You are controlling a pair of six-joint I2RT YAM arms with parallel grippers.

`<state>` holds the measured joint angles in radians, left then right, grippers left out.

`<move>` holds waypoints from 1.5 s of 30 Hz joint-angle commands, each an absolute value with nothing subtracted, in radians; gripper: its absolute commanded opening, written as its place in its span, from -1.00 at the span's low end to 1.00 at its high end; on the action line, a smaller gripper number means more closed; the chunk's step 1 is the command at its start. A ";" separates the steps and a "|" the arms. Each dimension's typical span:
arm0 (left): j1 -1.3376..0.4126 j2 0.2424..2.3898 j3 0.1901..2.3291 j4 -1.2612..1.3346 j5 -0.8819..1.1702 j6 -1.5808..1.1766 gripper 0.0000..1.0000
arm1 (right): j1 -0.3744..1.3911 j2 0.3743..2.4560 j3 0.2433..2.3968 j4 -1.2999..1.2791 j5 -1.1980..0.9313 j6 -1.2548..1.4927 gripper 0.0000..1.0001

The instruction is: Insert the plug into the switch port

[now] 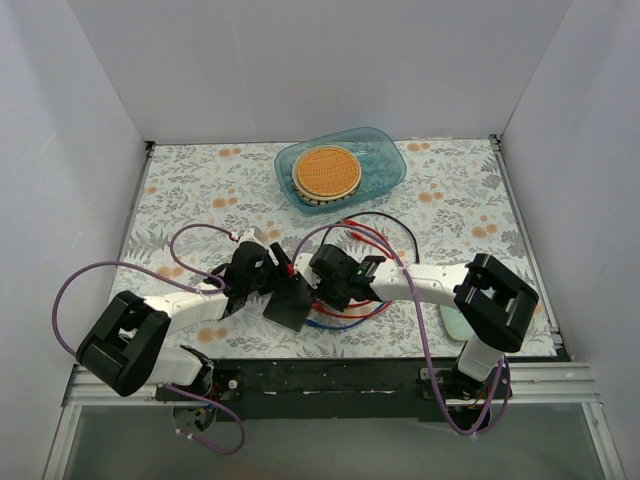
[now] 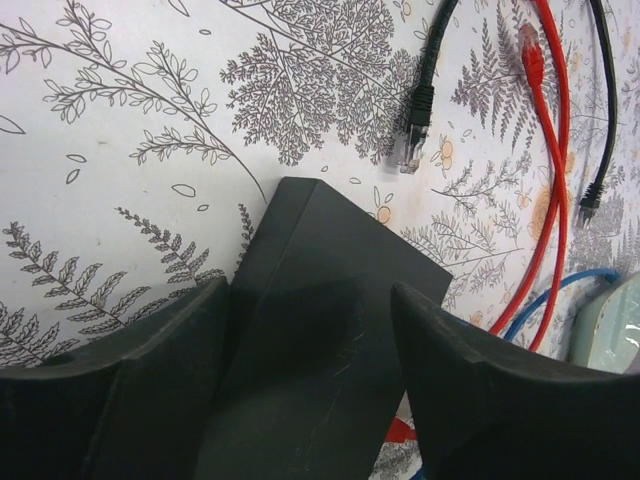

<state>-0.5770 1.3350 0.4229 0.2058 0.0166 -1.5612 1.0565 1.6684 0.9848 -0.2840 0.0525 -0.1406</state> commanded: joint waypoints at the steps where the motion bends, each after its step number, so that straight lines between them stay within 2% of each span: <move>1: -0.597 1.315 0.426 0.043 0.279 -1.585 0.37 | 1.068 1.606 1.080 0.123 0.008 -0.121 -0.97; 4: -0.580 1.307 0.436 0.031 0.268 -1.578 0.44 | 1.069 1.617 1.095 0.078 0.008 -0.118 -0.90; 8: -0.560 1.302 0.454 0.006 0.242 -1.566 0.47 | 1.068 1.649 1.127 -0.050 0.011 -0.126 -0.57; 10: -0.546 1.301 0.465 -0.020 0.232 -1.557 0.48 | 1.068 1.655 1.140 -0.089 0.026 -0.129 -0.52; 11: -0.542 1.299 0.472 -0.031 0.232 -1.552 0.48 | 1.068 1.658 1.137 -0.097 0.052 -0.126 -0.32; 13: -0.526 1.296 0.483 -0.055 0.212 -1.539 0.50 | 1.066 1.658 1.135 -0.112 0.077 -0.123 -0.20; 16: -0.496 1.272 0.495 -0.080 0.203 -1.516 0.51 | 1.057 1.651 1.144 -0.141 0.103 -0.124 0.19; 19: -0.465 1.241 0.517 -0.109 0.190 -1.491 0.52 | 1.046 1.635 1.154 -0.164 0.130 -0.129 0.37; 23: -0.454 1.219 0.566 -0.101 0.183 -1.441 0.53 | 0.996 1.597 1.144 -0.160 0.170 -0.097 0.43; 27: -0.454 1.302 0.688 -0.095 0.193 -1.353 0.53 | 0.918 1.536 1.120 -0.143 0.167 -0.049 0.43; 30: -0.456 1.367 0.759 -0.106 0.187 -1.287 0.44 | 0.841 1.477 1.086 -0.132 0.152 -0.009 0.43; 31: -0.457 1.405 0.794 -0.104 0.186 -1.279 0.33 | 0.821 1.444 1.074 -0.130 0.146 -0.008 0.42; 35: -0.468 1.512 0.893 -0.115 0.157 -1.217 0.08 | 0.720 1.364 1.014 -0.112 0.097 0.040 0.40; 38: -0.486 1.601 0.969 -0.141 0.137 -1.171 -0.04 | 0.668 1.312 0.973 -0.109 0.072 0.057 0.40; 45: -0.598 1.755 1.098 -0.204 0.012 -1.117 -0.06 | 0.614 1.252 0.919 -0.109 0.043 0.069 0.40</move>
<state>-0.5354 1.7229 1.0267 -0.1478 0.1009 -1.1751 0.6289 1.2881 0.9344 -0.1406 0.0761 0.0494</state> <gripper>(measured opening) 0.467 0.698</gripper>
